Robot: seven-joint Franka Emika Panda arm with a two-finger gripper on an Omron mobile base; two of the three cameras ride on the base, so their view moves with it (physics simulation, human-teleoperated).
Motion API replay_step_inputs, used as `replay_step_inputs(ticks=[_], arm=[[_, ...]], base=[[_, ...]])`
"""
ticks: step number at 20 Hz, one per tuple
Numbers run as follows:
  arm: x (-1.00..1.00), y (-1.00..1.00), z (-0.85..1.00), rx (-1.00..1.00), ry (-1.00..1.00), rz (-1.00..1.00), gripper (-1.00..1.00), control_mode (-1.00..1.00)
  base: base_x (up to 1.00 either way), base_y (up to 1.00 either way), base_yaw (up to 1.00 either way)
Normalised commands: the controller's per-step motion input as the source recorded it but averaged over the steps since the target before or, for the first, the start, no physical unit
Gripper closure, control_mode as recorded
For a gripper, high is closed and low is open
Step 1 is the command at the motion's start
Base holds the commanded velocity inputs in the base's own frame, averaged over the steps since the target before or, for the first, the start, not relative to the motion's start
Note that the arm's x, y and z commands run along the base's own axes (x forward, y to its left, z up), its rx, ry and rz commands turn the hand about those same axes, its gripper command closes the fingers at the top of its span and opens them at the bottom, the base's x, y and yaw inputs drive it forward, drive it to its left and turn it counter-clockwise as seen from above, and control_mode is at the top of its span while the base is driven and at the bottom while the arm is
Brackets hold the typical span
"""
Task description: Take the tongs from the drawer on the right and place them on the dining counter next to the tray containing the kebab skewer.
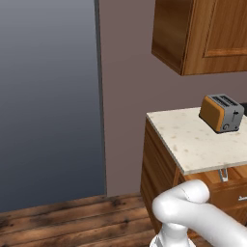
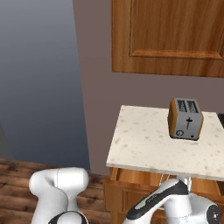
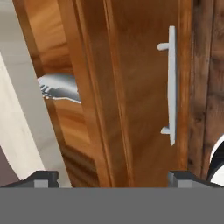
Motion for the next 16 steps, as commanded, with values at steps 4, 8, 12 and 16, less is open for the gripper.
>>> replay_step_inputs(ticks=[4,8,12,16], arm=[[0.29,0.0,0.0,0.0,0.16,0.0,-1.0,-1.0],[0.23,0.0,0.0,0.0,0.14,0.0,-1.0,-1.0],[0.13,0.0,-0.06,0.0,0.17,0.0,-1.0,-1.0],[0.0,0.0,-0.18,0.0,0.18,0.0,-1.0,-1.0]], base=[[0.0,0.0,0.0],[0.0,0.0,0.0],[0.0,0.0,0.0],[0.0,0.0,0.0]])
